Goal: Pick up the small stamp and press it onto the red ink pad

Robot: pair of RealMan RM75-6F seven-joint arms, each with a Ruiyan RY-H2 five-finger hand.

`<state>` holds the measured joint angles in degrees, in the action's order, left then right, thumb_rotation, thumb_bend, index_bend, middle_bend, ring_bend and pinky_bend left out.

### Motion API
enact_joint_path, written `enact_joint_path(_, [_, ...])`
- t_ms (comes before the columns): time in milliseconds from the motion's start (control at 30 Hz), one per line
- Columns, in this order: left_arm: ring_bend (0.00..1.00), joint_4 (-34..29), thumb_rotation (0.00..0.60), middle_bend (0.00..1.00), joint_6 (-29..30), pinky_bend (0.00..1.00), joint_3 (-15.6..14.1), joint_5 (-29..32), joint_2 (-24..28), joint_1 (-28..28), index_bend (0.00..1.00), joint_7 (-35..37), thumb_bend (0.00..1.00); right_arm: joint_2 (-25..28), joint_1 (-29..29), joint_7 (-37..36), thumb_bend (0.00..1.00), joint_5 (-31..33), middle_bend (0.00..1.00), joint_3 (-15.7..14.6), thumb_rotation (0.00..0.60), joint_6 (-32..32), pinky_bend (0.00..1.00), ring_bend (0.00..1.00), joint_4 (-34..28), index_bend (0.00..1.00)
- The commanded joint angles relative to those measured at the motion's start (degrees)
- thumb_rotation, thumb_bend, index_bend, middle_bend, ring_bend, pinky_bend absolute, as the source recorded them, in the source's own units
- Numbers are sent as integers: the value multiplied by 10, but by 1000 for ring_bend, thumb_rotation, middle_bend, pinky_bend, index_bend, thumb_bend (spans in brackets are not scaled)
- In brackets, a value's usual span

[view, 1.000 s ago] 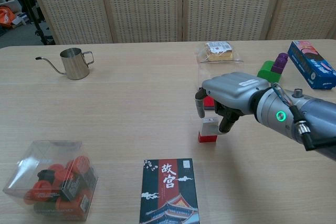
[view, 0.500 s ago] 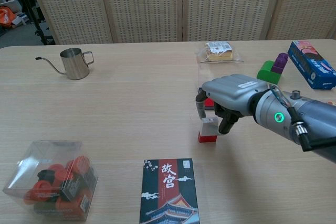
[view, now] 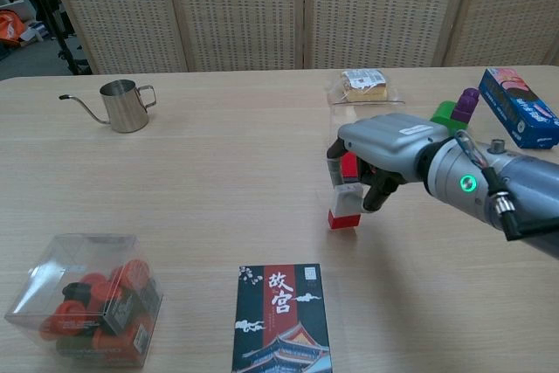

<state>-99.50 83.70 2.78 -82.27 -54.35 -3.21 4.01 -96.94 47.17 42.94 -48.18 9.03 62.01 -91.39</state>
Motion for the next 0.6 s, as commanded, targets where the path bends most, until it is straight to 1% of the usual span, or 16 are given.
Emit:
enact_joint_path(33, [0,0,600,0,0,0,0,0,0,0,0,-1,0,15,-1,-11,466,2,981,17,600,8,1000,1000,-10,508])
enact_joint_path(100, [0,1,600,0,-2,0,-1,-1,-1,-1,0,-1,0,27,-2,-21,468,9,981,31,600,8,1000,1000,-18,508])
enact_joint_path(200, [0,1,600,0,-5,0,-1,1,-1,-2,0,-2,0,45,-2,-39,503,24,981,52,600,6,1000,1000,-24,508])
enact_joint_path(300, [0,1,600,0,-9,0,-1,4,-2,-4,0,-4,0,56,-4,-65,524,29,982,70,600,7,1000,1000,-14,508])
enact_joint_path(433, [0,-1,600,0,-13,0,-2,4,-4,-6,0,-13,0,57,-6,-96,596,16,985,75,600,1,1000,1000,20,508])
enact_joint_path(600, [0,0,600,0,-16,0,-4,-3,-7,-9,0,-11,0,44,-2,-121,602,22,985,74,600,-22,1000,1000,69,508])
